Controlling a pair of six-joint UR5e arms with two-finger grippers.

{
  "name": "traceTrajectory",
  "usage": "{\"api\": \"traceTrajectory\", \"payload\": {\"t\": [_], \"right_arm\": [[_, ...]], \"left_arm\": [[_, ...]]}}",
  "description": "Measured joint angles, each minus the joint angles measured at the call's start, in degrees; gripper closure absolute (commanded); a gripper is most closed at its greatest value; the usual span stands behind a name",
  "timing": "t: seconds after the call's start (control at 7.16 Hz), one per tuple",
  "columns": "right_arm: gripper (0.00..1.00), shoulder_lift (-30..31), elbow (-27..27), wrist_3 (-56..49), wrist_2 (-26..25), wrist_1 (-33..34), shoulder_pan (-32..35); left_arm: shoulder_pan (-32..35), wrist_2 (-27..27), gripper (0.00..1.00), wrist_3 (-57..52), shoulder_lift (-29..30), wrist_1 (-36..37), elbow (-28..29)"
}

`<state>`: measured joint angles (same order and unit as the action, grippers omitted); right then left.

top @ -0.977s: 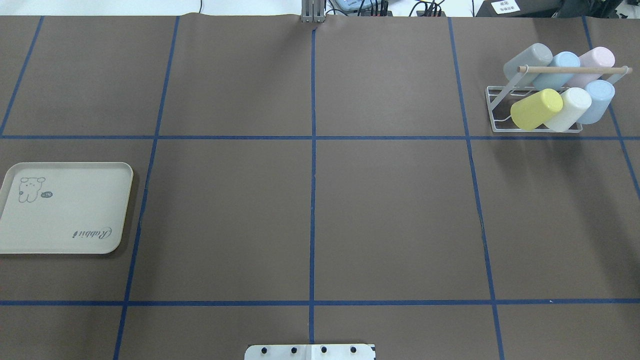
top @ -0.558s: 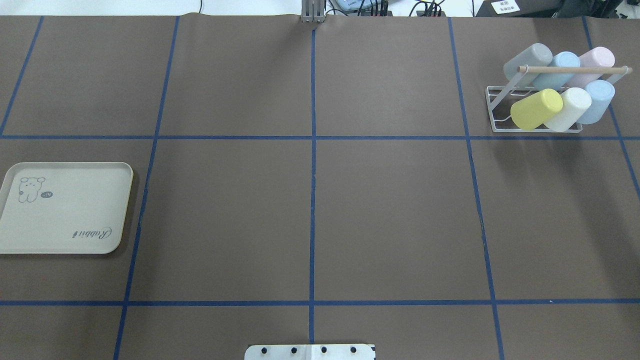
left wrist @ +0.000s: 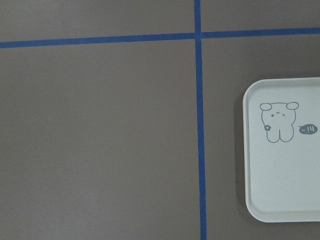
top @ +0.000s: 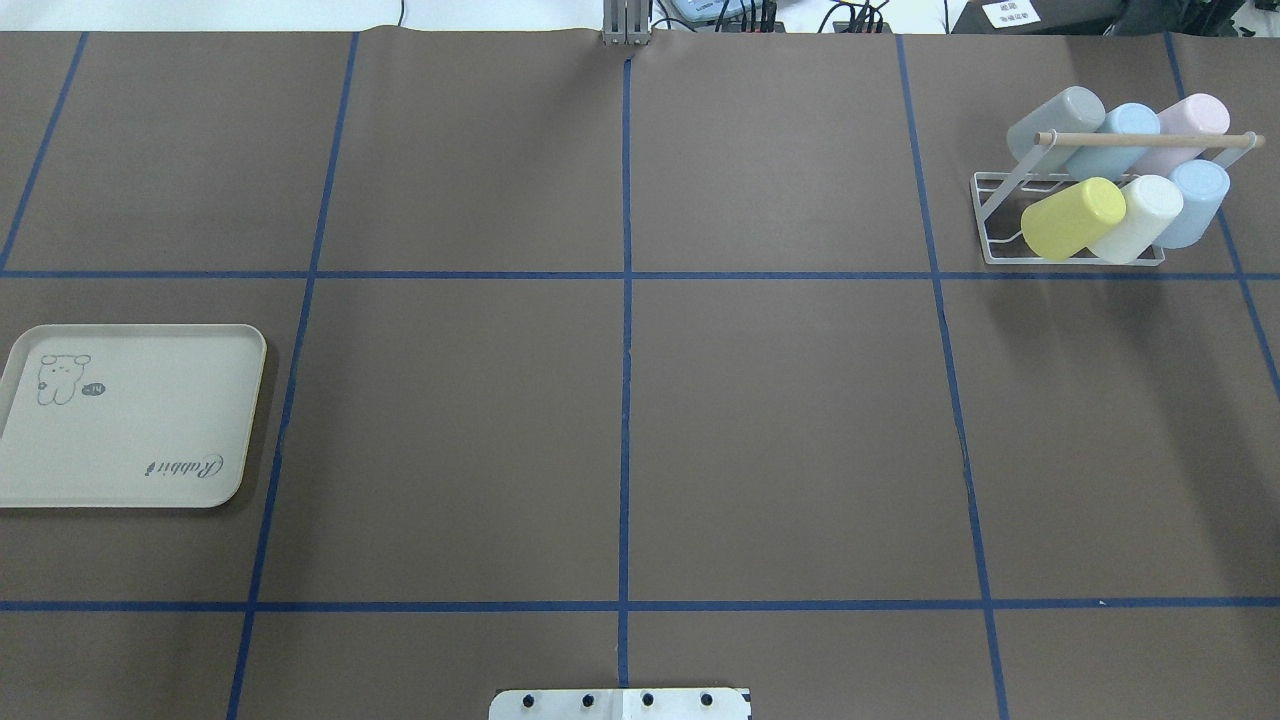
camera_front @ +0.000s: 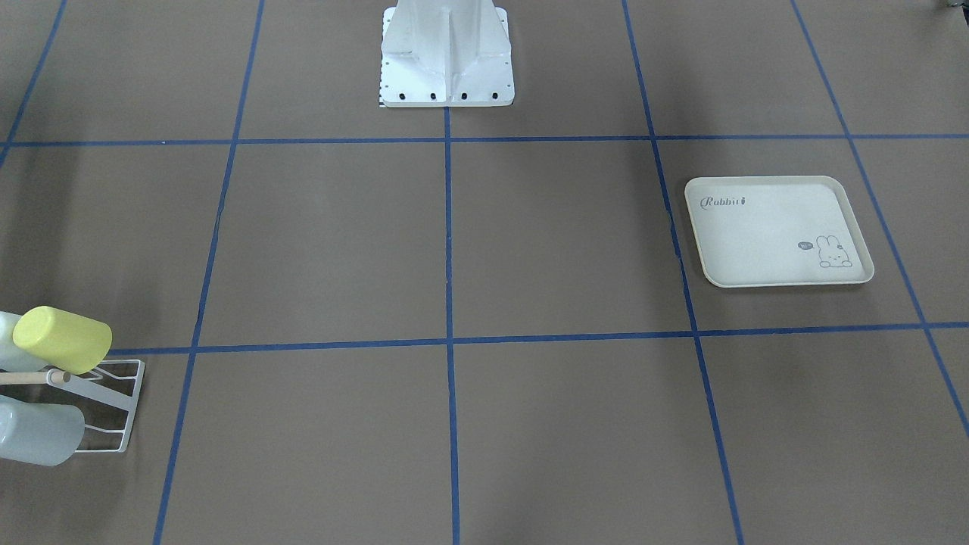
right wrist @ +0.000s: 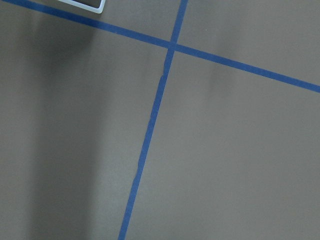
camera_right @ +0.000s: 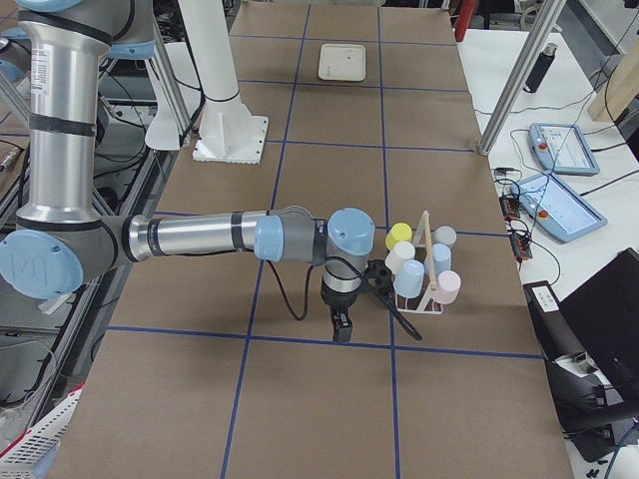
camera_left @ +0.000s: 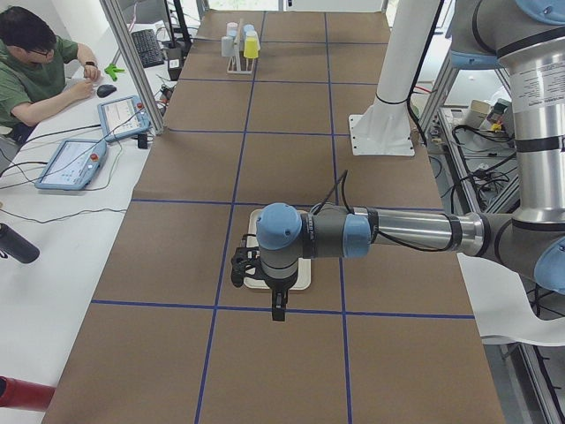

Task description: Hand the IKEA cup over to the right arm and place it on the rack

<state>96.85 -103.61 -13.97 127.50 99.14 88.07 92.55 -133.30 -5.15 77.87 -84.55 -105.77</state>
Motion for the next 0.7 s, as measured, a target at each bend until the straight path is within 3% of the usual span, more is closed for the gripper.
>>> {"api": "traceTrajectory", "payload": {"t": [0.7], "right_arm": [[0.00, -0.2, -0.6, -0.2, 0.4, 0.0, 0.0]], "left_arm": [[0.0, -0.3, 0.00, 0.0, -0.1, 0.0, 0.0]]}}
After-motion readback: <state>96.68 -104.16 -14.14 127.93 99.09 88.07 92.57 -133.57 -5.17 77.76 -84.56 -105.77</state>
